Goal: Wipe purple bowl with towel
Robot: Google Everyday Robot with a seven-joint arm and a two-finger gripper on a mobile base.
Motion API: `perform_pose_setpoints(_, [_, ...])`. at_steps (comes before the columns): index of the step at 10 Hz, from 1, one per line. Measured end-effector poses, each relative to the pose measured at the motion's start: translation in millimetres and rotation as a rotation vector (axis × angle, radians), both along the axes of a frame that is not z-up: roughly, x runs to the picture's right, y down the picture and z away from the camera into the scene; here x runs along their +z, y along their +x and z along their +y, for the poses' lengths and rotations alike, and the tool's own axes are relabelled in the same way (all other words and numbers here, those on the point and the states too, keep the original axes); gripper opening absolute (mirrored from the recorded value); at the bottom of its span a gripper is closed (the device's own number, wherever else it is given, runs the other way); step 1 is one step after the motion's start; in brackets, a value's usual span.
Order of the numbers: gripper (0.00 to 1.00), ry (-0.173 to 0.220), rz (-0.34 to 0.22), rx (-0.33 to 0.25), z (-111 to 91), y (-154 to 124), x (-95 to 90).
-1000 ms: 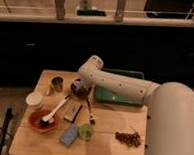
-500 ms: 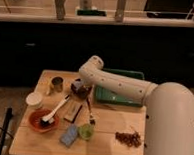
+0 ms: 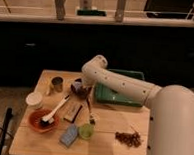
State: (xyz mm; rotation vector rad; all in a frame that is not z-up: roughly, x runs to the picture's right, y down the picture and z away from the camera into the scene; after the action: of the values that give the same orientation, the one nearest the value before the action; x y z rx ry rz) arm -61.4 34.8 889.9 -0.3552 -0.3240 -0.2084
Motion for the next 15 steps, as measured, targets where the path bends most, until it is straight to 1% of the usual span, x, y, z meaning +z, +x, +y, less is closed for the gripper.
perform_pose_setpoints(2, [0.00,-0.026,-0.029,-0.041,3.3,2.5,-1.9])
perform_pose_setpoints(4, [0.00,-0.066,-0.039,-0.081,7.5,6.5,0.1])
perform_pose_setpoints(5, [0.00,-0.076,-0.045,-0.097,9.5,7.3,1.4])
perform_pose_setpoints(8, [0.00,-0.081,-0.037,-0.114,8.1,15.1,6.6])
perform_pose_setpoints(10, [0.00,-0.074,-0.028,-0.118,3.2,21.5,10.8])
perform_pose_setpoints(11, [0.00,-0.065,-0.030,-0.123,-1.9,21.4,13.4])
perform_pose_setpoints(12, [0.00,-0.053,-0.034,-0.133,-11.5,19.0,19.3])
perform_pose_setpoints(15, [0.00,-0.047,-0.054,-0.168,-24.2,7.4,28.0])
